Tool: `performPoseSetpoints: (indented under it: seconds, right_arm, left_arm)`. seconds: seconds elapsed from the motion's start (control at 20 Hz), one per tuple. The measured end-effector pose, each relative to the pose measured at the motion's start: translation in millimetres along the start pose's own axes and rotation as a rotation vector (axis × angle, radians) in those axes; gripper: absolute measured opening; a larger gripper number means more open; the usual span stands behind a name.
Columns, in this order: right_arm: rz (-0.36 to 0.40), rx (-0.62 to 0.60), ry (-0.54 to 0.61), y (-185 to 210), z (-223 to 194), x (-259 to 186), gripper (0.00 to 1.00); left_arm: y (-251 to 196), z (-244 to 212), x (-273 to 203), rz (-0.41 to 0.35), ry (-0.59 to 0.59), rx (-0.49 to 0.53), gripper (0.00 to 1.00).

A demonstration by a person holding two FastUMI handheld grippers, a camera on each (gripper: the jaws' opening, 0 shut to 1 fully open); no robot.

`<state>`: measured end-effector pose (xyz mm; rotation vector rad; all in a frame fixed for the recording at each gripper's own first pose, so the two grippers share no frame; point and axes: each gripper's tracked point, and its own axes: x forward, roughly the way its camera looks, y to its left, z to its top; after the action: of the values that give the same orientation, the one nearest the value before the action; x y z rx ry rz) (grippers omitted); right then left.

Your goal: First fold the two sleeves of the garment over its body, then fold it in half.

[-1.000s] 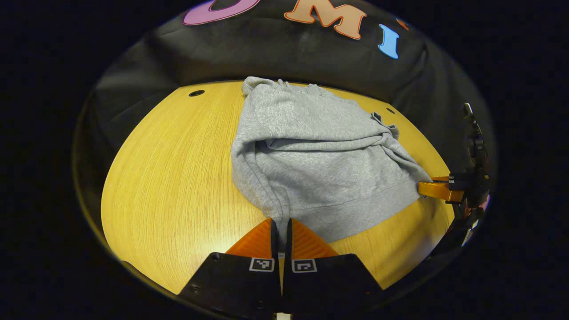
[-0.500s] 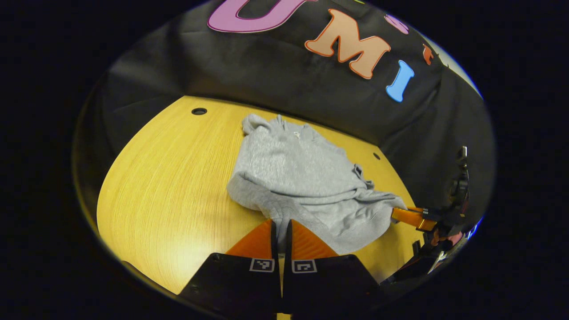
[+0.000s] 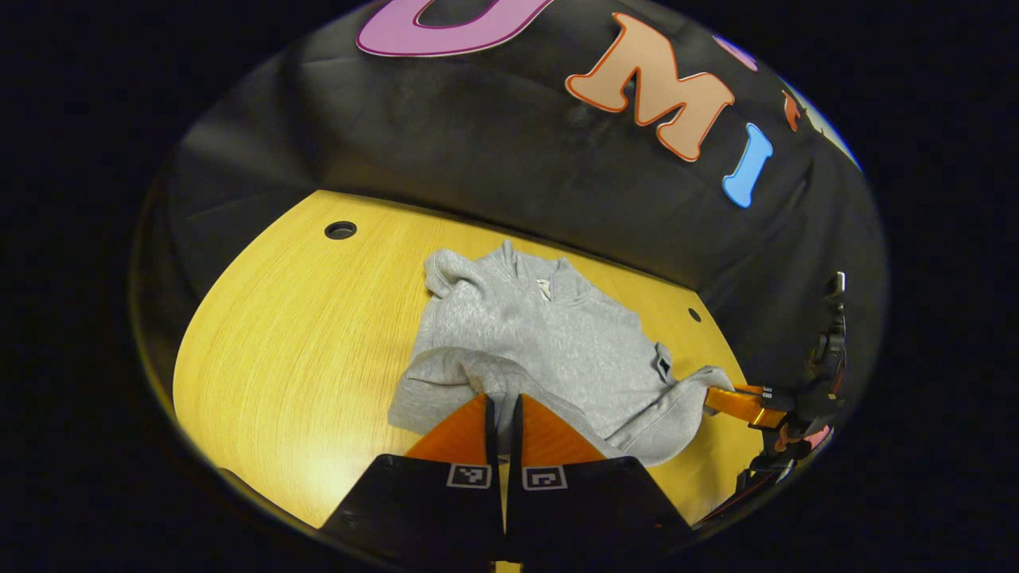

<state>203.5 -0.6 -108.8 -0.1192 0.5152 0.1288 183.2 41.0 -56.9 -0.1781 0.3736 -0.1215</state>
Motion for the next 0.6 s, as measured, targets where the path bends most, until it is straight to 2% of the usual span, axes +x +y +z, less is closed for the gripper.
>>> performPoseSetpoints:
  seconds: [0.15, 0.4, 0.6]
  right_arm:
    - [0.017, 0.031, 0.053, -4.6, -3.5, 21.9, 0.07]
    - [0.039, 0.087, 0.128, -9.5, -17.4, 52.0, 0.06]
    - [0.065, 0.115, 0.135, -9.6, -17.9, 57.8, 0.10]
  left_arm:
    - [6.4, 4.7, 22.9, 0.035, 0.014, -0.024, 0.00]
    - [18.8, -12.8, 59.0, 0.097, 0.089, -0.027, 0.00]
    - [22.7, -21.8, 70.9, 0.121, 0.101, -0.079, 0.02]
